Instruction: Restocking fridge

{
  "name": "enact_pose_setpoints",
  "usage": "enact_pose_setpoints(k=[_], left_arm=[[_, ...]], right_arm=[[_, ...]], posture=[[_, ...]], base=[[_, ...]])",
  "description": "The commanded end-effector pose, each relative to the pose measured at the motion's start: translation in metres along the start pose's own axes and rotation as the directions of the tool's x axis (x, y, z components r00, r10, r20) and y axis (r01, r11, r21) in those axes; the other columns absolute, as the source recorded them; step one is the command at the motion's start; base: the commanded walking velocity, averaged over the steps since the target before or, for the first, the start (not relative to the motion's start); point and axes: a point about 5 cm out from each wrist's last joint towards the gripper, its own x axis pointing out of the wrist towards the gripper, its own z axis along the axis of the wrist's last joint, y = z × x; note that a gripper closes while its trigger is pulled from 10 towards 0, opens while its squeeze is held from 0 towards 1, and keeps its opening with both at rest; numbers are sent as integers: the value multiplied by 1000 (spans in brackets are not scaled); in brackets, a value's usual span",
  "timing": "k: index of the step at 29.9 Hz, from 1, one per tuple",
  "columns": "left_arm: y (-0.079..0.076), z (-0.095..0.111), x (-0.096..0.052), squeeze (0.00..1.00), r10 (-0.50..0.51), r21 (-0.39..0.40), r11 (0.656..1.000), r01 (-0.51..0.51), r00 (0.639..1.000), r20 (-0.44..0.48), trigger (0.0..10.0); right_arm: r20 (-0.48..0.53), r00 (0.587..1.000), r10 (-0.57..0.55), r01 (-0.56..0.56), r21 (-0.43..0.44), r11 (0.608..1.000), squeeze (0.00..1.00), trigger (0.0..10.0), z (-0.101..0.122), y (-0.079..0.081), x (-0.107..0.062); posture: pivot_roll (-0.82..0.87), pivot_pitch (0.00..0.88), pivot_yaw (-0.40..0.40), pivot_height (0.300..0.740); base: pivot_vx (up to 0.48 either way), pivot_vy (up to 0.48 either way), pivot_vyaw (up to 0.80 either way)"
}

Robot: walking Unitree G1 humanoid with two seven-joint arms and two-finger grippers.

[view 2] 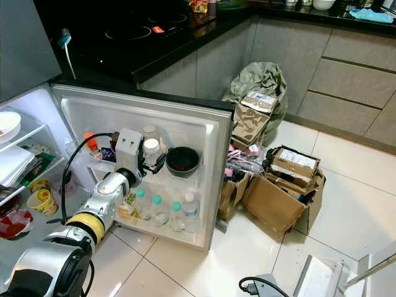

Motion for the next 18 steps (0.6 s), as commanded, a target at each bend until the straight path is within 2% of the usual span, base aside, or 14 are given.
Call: enact_pose_setpoints(k=[1,10,18], left_arm=[[-6,5,5,0,-4,-18,1000,5,1000,12,10000],[-5,17,11,0,8,-29,1000,-8,1000,23,10000],[-5,18,12,0,23,-20,1000,-22,1000,21,10000]], right_arm=[[4,1000,-7,7,1,1000,0,10000,0,-1,0],[10,1000,-6,6,-9,1000,0,10000,-1,-2,-1],[-2,1000,-5,5,-13,1000,0,10000,-10,-3,-3]], posture=[[-68,33,43,740],[-80,60,42,740],[-92,100,41,740]], base=[[0,0,0],[0,0,0],[0,0,0]])
